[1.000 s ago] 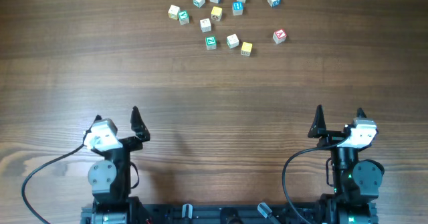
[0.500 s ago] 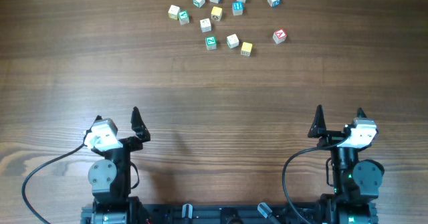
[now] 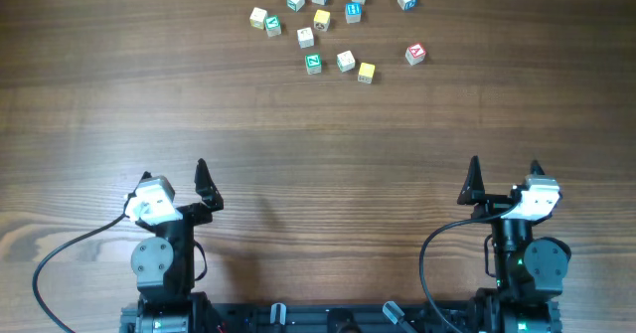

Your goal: Form a tower

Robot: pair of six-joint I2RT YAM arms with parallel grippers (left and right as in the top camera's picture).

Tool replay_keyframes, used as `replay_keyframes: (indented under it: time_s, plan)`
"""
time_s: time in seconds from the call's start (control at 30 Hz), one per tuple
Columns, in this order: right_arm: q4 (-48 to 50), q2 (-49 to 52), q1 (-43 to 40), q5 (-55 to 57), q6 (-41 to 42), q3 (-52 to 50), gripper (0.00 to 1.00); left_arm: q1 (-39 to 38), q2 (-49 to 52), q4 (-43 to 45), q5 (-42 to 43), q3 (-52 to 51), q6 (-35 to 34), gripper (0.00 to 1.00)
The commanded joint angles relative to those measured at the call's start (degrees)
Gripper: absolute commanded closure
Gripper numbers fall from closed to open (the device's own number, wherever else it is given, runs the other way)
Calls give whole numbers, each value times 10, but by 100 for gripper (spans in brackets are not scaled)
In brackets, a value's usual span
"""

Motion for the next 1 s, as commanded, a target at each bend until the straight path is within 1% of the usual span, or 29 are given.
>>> replay_keyframes:
  time_s: [0.0,0.73,0.97]
  plan:
    - [2,-3,2,-8,-7,0,0,-5,2,0,-5,-3,-1,0]
    - [2,-2,2,-8,-7,0,0,-5,2,5,-5,-3,-1,0]
    - [2,-2,2,-8,-7,0,0,-5,2,11,-18,-3,-1,0]
